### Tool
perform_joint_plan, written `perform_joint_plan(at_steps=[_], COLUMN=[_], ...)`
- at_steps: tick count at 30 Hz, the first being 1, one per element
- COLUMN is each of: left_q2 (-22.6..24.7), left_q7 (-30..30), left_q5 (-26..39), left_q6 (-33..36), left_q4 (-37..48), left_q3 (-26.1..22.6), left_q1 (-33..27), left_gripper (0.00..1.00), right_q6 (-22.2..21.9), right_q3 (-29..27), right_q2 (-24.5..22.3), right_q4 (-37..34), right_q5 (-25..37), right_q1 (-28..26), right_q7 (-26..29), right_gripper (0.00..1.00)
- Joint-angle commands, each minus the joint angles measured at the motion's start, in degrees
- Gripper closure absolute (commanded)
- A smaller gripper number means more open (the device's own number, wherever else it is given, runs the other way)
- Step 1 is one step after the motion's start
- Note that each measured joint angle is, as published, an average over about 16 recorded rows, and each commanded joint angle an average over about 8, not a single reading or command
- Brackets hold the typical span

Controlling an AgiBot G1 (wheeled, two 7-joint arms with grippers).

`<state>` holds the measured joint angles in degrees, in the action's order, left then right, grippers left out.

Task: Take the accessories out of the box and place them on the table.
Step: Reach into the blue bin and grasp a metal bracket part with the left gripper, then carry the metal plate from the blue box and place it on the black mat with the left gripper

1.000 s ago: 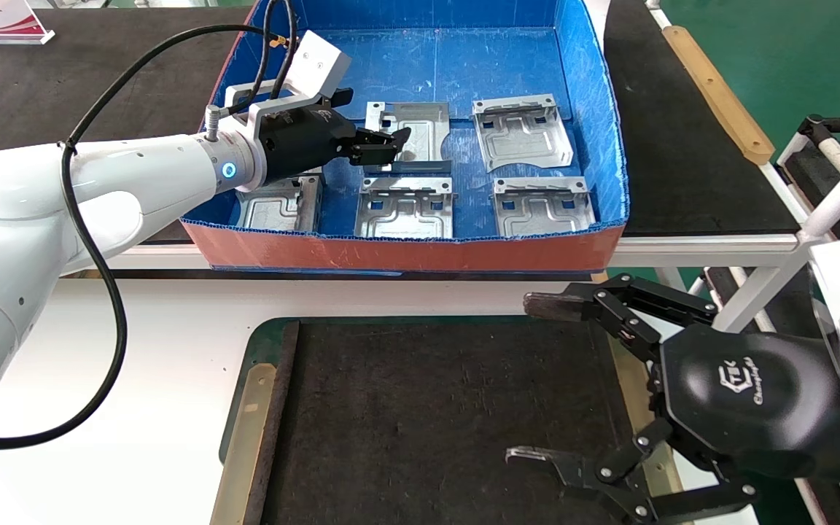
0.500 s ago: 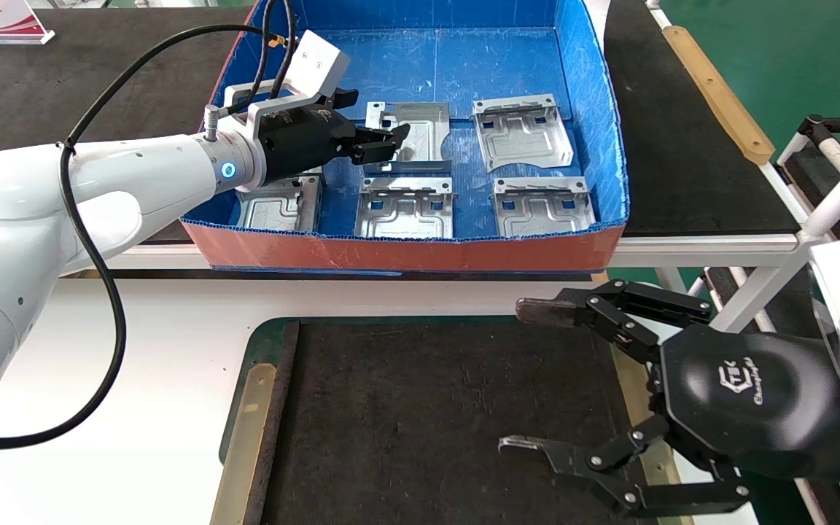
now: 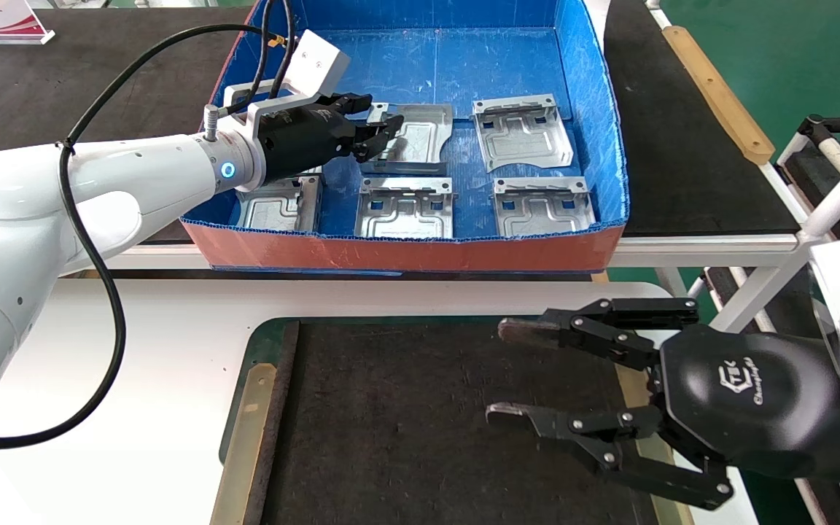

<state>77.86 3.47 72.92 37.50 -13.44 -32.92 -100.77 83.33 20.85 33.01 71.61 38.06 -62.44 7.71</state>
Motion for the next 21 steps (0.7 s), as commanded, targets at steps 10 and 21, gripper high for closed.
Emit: perform_joint_plan(at_steps=[10, 21], left_q2=[-0.01, -0.62], left_q7=[0.01, -0.21], left_q5=[-0.01, -0.52], left_q6=[0.00, 0.09], left_q4=[0.02, -1.52], left_q3=[0.05, -0.08], left_q1=[0.00, 0.56], left_gripper=[1.00, 1.00], right_q6=[0.00, 0.00], right_q3=[0.00, 0.00], right_q2=[0.00, 0.00], right_q4=[0.00, 0.00], right_q5=[0.00, 0.00], right_q1=[0.00, 0.00], right_q7=[0.00, 0.00], right_gripper=[1.00, 0.52])
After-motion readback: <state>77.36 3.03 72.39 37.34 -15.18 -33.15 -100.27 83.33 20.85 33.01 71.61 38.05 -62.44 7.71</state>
